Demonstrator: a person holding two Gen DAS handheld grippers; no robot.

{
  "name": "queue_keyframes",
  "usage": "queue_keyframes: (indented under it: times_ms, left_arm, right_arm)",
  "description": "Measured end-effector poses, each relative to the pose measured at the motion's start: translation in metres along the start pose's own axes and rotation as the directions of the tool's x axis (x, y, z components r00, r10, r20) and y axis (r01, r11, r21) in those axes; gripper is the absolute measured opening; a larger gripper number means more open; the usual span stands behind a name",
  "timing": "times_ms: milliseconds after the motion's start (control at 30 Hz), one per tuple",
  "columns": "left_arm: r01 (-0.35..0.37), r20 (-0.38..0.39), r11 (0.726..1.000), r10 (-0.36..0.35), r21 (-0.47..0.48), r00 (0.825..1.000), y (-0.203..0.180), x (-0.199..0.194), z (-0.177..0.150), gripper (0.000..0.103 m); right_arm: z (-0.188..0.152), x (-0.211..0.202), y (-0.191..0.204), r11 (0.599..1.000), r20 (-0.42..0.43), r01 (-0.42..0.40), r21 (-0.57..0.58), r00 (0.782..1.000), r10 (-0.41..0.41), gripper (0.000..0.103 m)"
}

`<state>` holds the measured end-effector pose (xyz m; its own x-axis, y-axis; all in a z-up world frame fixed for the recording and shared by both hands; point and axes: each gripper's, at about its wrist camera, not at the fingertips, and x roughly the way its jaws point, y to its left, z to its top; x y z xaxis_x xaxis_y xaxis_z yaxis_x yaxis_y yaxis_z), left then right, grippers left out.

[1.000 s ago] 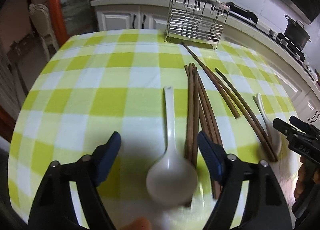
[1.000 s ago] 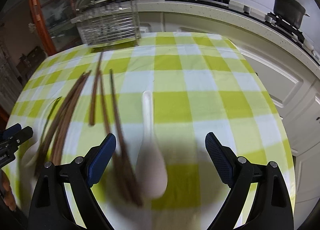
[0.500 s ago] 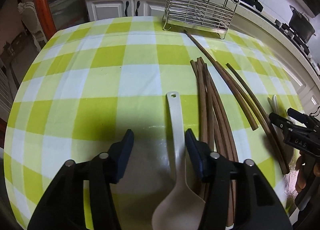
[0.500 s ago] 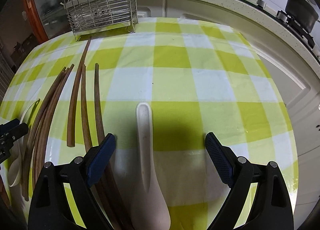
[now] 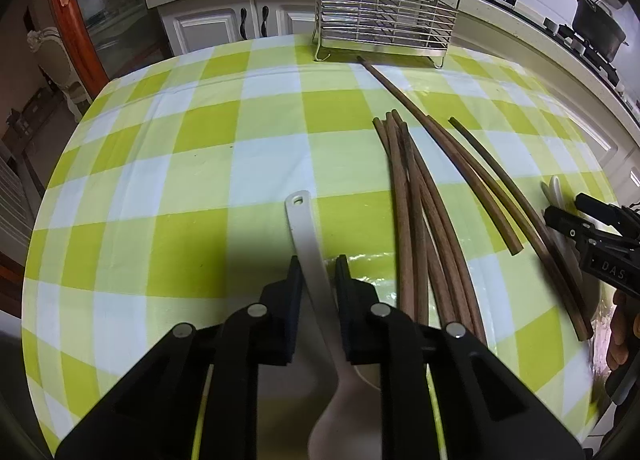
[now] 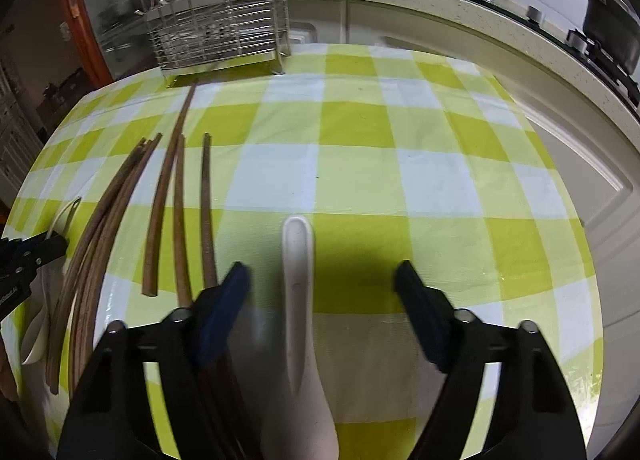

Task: Organize utensils
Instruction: 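Lower the left tool and grasp a white spoon while the right tool grasps the other white spoon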

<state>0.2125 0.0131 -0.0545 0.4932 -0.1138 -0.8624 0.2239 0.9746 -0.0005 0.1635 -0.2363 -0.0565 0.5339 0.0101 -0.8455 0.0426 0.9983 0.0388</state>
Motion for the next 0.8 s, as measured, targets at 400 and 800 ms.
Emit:
queue_keyframes:
  times_ms: [400,800]
  left_arm:
    - [0.007,0.016,1.000,-0.007,-0.005,1.000,-0.002,-0.008,-0.003,0.010]
    - [-0.005,0.064,1.000,0.007,-0.024,0.998,0.003,-0.030,-0.002,0.010]
  right_arm:
    - [-0.003,-0.007,0.002,0.999,0.000,-0.050,-0.019,0.999,0.050,0.021]
    - [0.003,-0.049,-0.002,0.995,0.105,-0.104,-0.005,0.989,0.104,0.021]
